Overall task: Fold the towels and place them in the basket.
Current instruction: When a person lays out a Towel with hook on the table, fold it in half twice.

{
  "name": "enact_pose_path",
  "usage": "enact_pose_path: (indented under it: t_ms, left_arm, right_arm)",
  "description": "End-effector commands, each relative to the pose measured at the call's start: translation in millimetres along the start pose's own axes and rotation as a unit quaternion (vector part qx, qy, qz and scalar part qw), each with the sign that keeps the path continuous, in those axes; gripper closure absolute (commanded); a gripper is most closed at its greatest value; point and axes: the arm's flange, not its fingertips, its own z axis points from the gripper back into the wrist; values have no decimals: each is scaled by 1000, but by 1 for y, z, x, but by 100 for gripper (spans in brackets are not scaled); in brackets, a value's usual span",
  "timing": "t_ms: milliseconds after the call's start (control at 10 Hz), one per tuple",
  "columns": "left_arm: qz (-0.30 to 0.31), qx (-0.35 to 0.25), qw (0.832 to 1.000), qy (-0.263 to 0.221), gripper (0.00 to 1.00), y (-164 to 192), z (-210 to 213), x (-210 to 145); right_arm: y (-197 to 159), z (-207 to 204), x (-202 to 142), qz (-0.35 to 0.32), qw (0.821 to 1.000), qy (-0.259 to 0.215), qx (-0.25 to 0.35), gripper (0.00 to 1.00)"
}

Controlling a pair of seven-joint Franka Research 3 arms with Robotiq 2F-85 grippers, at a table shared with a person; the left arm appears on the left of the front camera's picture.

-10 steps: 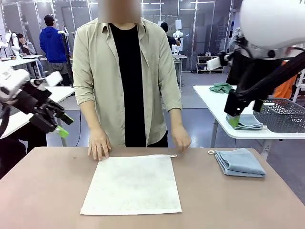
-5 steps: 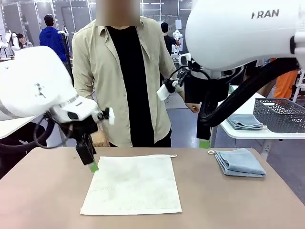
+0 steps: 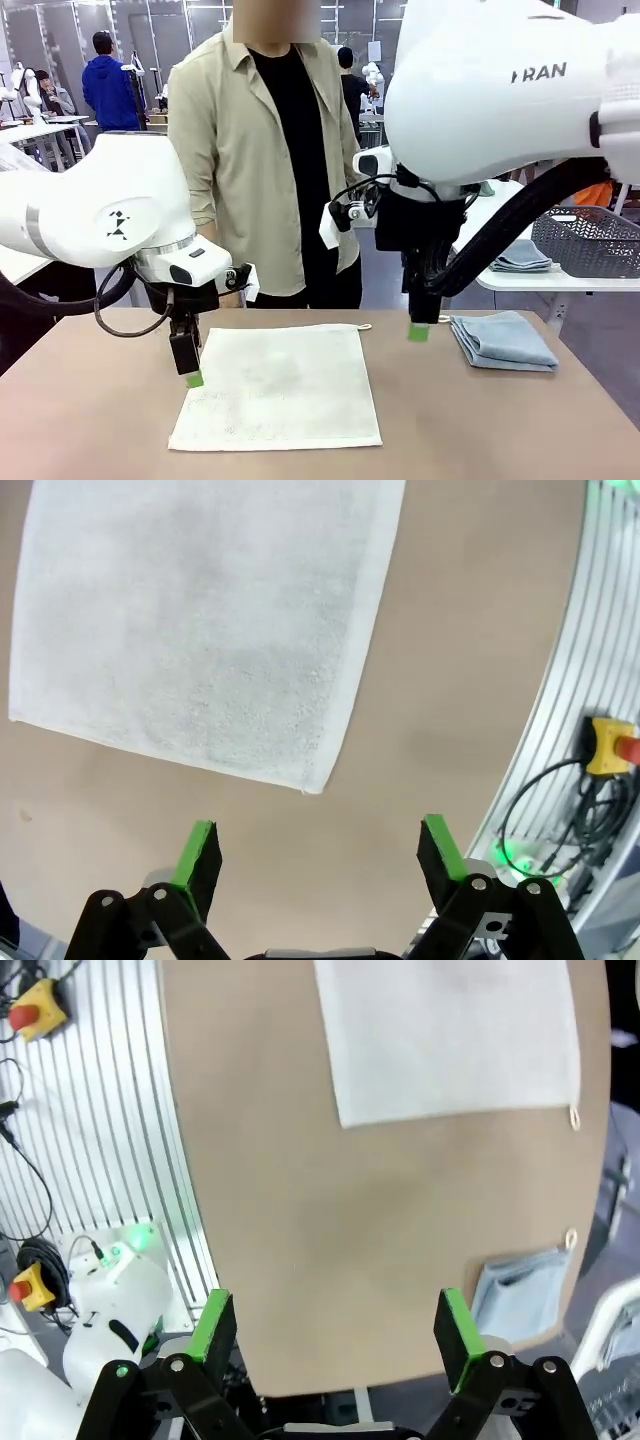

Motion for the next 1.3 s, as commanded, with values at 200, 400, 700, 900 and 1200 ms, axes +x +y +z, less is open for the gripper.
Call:
enact_pose_path:
  t_ms: [200,400,700,900,1200]
  left_arm:
    - [-79,7,997,20,0,-6,21,-6]
    - [-133,18,991,22,0,-15,29,-16]
    - [-184,15,982,38,0,-23,28,-26]
    - [-175,14,984,36,0,-23,27,-24]
    - [-134,17,991,22,0,-17,25,-19]
  right_arm:
    - [-16,-47,9,4,997,-54,58,0]
    - [-30,-62,16,23,995,-59,74,0]
    - [-43,-82,27,56,994,-37,90,0]
    - [-40,-91,33,63,995,-17,69,0]
    - [-30,-97,37,59,998,-7,27,0]
